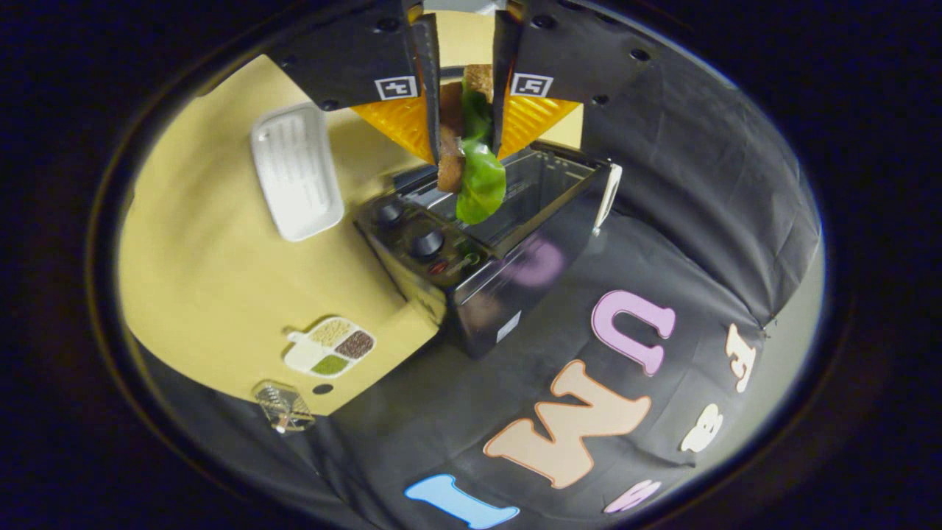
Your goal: Open the toaster oven, put the food inside, and close the toaster oven door.
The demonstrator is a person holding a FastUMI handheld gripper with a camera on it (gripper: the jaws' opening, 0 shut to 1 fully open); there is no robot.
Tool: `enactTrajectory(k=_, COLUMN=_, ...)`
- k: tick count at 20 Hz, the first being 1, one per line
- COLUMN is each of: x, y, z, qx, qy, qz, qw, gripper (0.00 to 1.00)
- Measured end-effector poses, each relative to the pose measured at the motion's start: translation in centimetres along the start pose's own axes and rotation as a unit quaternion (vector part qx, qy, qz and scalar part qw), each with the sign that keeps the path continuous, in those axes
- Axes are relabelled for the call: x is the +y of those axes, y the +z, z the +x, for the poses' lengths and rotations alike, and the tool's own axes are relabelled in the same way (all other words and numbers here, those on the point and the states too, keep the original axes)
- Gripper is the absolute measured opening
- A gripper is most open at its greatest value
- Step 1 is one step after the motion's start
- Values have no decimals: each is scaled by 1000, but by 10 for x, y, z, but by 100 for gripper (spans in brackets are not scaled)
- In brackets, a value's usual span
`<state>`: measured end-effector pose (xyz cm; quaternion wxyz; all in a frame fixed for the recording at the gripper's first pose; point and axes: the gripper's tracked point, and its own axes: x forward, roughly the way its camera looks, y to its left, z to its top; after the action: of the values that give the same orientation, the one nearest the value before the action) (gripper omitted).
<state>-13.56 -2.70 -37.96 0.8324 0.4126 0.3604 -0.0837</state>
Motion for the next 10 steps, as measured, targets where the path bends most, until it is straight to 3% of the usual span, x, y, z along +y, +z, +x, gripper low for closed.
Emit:
enactTrajectory(k=6, x=35, y=-24, z=45, qx=-8, qy=27, qz=73, qw=997, gripper=31)
enactTrajectory(k=10, x=43, y=-18, z=75, qx=-36, qy=41, qz=156, qw=986, gripper=31)
